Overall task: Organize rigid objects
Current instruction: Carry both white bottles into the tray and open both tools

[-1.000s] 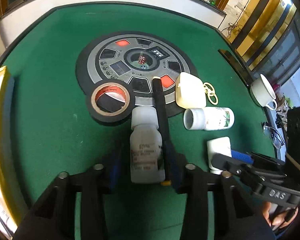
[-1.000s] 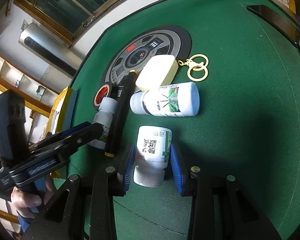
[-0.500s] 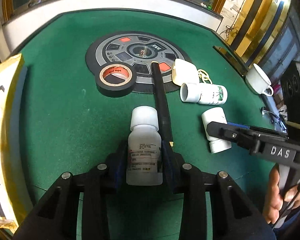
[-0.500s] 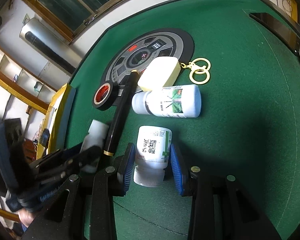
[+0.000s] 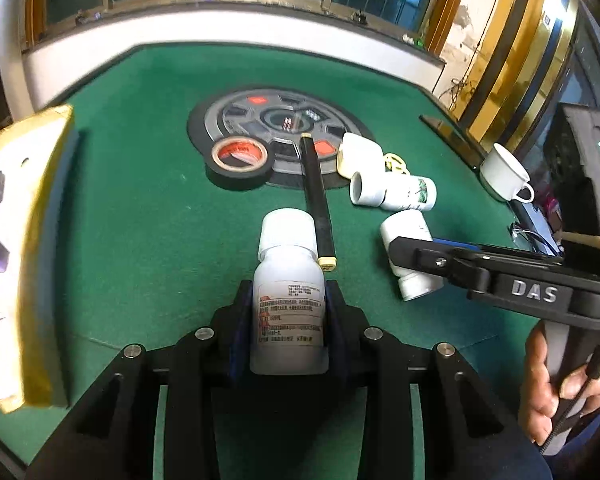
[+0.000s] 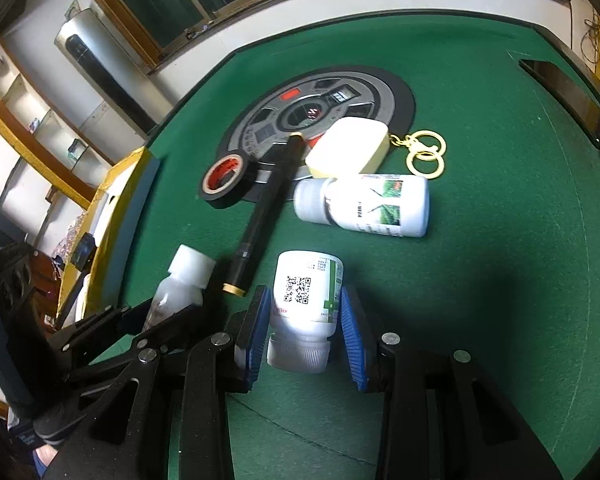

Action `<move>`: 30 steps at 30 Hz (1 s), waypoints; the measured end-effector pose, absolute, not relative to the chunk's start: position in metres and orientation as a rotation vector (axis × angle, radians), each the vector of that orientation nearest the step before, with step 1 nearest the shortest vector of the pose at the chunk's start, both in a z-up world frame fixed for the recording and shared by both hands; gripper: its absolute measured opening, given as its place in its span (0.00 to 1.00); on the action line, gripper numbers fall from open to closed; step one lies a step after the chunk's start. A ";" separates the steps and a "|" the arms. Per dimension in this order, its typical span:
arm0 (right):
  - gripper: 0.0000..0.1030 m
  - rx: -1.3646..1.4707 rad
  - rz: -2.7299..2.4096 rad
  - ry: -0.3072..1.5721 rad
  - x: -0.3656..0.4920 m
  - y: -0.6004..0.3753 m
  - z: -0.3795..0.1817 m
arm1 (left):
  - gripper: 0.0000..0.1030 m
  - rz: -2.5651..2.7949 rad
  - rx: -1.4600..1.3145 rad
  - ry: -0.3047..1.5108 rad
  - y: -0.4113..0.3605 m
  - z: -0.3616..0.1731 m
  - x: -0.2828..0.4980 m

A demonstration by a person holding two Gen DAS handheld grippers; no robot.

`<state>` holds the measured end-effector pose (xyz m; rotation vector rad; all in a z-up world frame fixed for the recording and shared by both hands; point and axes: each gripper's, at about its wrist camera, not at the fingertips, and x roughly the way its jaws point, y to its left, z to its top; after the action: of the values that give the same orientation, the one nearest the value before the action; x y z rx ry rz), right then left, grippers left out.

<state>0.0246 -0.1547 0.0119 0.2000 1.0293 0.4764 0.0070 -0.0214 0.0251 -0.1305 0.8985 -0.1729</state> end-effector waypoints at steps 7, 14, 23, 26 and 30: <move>0.30 0.189 0.497 0.999 0.017 -0.150 0.017 | 0.31 -0.153 -0.127 0.834 -0.013 0.041 -0.014; 0.30 0.169 0.516 0.980 0.011 -0.142 0.020 | 0.31 -0.134 -0.158 0.807 0.004 0.047 -0.027; 0.30 0.164 0.549 0.943 0.004 -0.133 0.030 | 0.31 -0.058 -0.206 0.726 0.046 0.064 -0.044; 0.30 0.155 0.575 0.945 0.000 -0.123 0.032 | 0.31 -0.024 -0.217 0.709 0.062 0.066 -0.049; 0.31 0.137 0.611 0.948 -0.005 -0.105 0.036 | 0.31 0.015 -0.250 0.700 0.086 0.062 -0.056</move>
<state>-0.0055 -0.1047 0.0364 0.1374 0.9478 0.6106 -0.0564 0.0858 0.0623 -0.2502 0.7004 0.0145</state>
